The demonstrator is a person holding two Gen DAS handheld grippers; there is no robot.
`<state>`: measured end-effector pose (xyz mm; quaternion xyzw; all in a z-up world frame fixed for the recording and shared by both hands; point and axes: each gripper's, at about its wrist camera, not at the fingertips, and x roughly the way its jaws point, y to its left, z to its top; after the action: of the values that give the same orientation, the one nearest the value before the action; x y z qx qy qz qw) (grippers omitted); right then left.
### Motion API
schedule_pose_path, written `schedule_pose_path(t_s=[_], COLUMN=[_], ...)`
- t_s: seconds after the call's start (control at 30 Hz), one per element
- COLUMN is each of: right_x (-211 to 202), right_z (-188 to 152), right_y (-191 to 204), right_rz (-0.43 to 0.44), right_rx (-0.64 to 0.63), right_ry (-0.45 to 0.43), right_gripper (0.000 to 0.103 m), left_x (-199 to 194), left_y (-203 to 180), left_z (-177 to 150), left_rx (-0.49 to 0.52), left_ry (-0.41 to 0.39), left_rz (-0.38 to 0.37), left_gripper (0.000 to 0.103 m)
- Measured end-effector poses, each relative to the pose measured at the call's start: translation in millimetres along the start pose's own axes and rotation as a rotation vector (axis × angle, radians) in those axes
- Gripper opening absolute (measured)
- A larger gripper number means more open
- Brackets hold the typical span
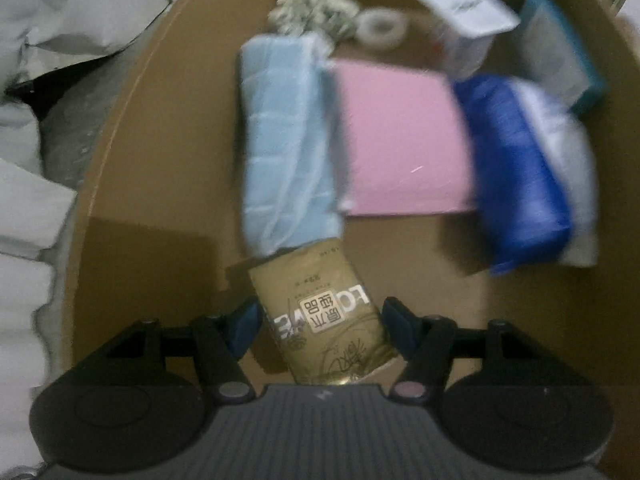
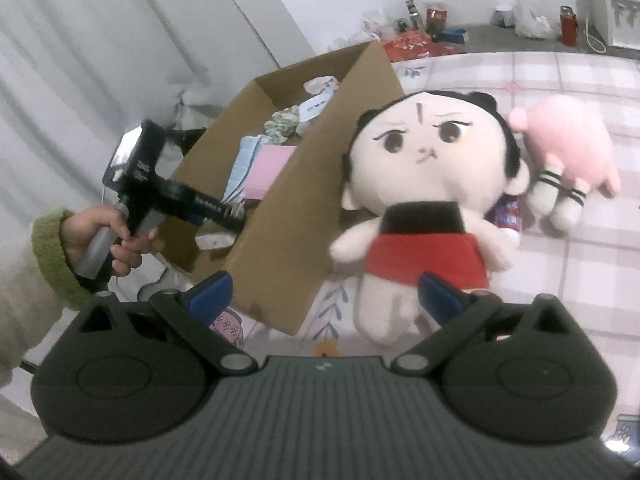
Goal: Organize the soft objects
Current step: 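Lower the gold box and blue-white bag into the cardboard box and open both tools, then move both tools back over the bed toward the pink pig plush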
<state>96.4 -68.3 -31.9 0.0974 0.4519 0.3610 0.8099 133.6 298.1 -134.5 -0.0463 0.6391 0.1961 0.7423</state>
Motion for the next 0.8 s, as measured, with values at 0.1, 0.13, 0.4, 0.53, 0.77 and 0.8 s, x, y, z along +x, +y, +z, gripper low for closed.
schedule_pose_path(t_s=[0.1, 0.13, 0.4, 0.53, 0.77, 0.8], right_x=[0.7, 0.7, 4.9, 1.9, -6.5, -8.0], right_z=[-2.5, -3.3, -13.9, -16.5, -23.0, -25.1], right_y=[-9.2, -12.4, -25.8, -24.3, -21.4, -21.0], right_rz=[-0.006, -0.010, -0.002, 0.006, -0.016, -0.020], right_rx=[0.010, 0.016, 0.070, 0.071, 0.094, 0.098], right_ry=[-0.007, -0.008, 0.008, 0.000, -0.003, -0.004], right_gripper=[0.100, 0.100, 0.100, 0.100, 0.100, 0.100], left_x=[8.7, 8.6, -13.0, -23.3, -5.0, -3.6], left_y=[6.6, 8.4, 10.1, 16.4, 26.0, 26.0], left_z=[2.1, 2.5, -15.6, -22.9, -26.0, -20.9], left_rx=[0.002, -0.006, -0.018, -0.132, -0.334, -0.341], left_ry=[0.055, 0.061, 0.008, -0.008, 0.019, 0.035], left_rz=[0.025, 0.029, 0.032, -0.178, -0.426, -0.407], left_gripper=[0.069, 0.070, 0.079, 0.079, 0.079, 0.079])
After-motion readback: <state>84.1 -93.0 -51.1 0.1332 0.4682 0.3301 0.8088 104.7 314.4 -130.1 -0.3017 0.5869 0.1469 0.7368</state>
